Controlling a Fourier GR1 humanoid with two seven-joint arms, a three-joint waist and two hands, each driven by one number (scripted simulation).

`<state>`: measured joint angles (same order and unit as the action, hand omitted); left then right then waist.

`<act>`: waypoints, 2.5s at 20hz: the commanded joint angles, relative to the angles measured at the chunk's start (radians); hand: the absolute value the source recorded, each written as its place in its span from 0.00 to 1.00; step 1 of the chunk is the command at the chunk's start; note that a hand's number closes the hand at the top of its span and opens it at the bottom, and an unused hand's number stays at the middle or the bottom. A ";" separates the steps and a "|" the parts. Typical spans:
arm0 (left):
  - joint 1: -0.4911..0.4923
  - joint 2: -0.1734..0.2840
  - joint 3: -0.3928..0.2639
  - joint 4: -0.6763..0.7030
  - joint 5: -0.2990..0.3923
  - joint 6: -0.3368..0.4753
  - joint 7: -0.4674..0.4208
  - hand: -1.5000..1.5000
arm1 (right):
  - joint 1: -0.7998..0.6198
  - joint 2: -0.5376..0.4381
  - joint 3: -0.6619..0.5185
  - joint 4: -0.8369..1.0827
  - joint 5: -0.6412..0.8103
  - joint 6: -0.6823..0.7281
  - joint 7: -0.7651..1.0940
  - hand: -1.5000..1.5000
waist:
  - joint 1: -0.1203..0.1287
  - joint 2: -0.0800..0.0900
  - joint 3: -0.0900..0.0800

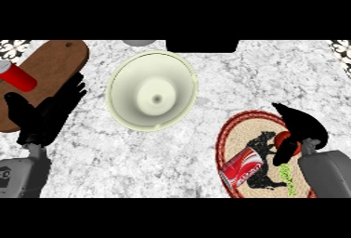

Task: Pick the tomato from the placemat and place it in the bowl

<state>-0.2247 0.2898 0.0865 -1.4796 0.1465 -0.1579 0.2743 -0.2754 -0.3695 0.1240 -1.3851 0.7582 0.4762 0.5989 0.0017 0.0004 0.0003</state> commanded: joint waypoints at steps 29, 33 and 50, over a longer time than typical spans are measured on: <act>-0.015 -0.039 0.047 0.016 -0.037 -0.043 0.012 0.50 | -0.061 -0.035 0.064 0.056 0.148 -0.055 -0.557 1.00 | -0.002 0.000 0.000; 0.036 -0.009 0.069 -0.061 -0.020 -0.067 0.034 0.50 | -0.062 -0.105 -0.016 -0.002 0.102 -0.031 -0.649 1.00 | 0.000 -0.002 0.000; 0.000 -0.087 0.025 -0.019 -0.084 -0.006 0.008 0.50 | -0.291 -0.071 -0.200 -0.661 -0.198 0.511 -0.206 1.00 | -0.004 -0.003 -0.002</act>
<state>-0.2069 0.2324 0.1306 -1.5285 0.0925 -0.1905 0.3067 -0.4362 -0.4657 -0.0503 -1.9975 0.6259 0.8712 0.2759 -0.0068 -0.0041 -0.0010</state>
